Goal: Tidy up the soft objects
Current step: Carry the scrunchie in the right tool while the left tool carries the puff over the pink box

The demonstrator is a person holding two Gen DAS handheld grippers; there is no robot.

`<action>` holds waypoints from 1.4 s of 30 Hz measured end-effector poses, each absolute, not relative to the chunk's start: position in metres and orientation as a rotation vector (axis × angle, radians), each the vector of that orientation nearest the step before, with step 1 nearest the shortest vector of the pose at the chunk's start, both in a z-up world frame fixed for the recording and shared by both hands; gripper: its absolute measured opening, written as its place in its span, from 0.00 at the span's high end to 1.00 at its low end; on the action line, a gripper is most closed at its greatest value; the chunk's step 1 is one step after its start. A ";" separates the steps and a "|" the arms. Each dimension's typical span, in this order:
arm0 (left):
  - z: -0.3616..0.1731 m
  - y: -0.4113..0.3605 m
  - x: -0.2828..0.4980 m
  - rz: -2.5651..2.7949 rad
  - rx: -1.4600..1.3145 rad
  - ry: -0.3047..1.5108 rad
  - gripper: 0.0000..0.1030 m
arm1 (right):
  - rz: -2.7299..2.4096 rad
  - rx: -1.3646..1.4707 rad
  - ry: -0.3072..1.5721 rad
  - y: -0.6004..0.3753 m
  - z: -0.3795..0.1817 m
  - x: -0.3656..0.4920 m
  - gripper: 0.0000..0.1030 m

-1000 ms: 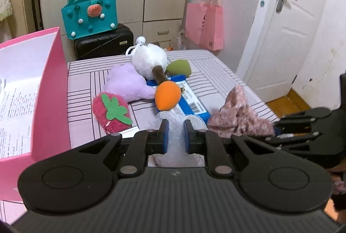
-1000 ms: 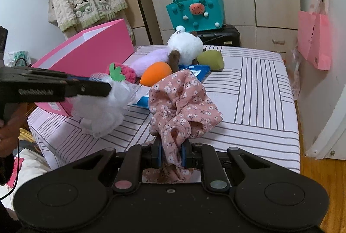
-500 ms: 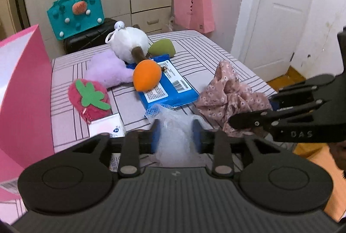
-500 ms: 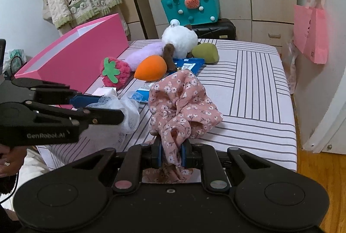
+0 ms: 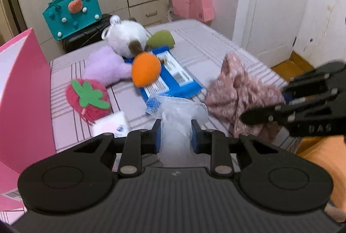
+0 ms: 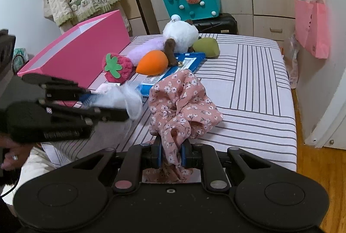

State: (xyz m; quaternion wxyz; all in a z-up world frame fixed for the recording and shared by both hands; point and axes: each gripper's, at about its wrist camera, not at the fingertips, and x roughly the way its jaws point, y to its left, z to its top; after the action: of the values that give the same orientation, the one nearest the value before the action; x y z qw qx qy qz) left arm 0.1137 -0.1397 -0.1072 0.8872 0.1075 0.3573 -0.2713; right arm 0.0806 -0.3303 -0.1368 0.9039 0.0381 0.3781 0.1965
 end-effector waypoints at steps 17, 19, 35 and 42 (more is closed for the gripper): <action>-0.032 -0.070 0.132 -0.659 -0.070 0.658 0.75 | 0.428 0.013 0.779 -0.315 -0.107 0.077 0.81; -0.028 -0.065 0.132 -0.661 -0.075 0.662 0.75 | 0.440 0.012 0.780 -0.313 -0.102 0.077 0.81; 0.001 -0.014 0.093 -0.673 -0.051 0.827 0.75 | 0.621 0.005 0.909 -0.280 -0.056 0.069 0.81; 0.010 0.015 0.070 -0.641 -0.012 0.845 0.75 | 0.734 -0.014 0.936 -0.243 -0.036 0.060 0.81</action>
State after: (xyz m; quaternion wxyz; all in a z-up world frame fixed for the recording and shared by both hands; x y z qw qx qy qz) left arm 0.0700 0.0154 0.0096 0.8625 -0.0057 0.4031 -0.3059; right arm 0.0605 -0.2425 -0.0363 0.8284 -0.0065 0.4408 0.3456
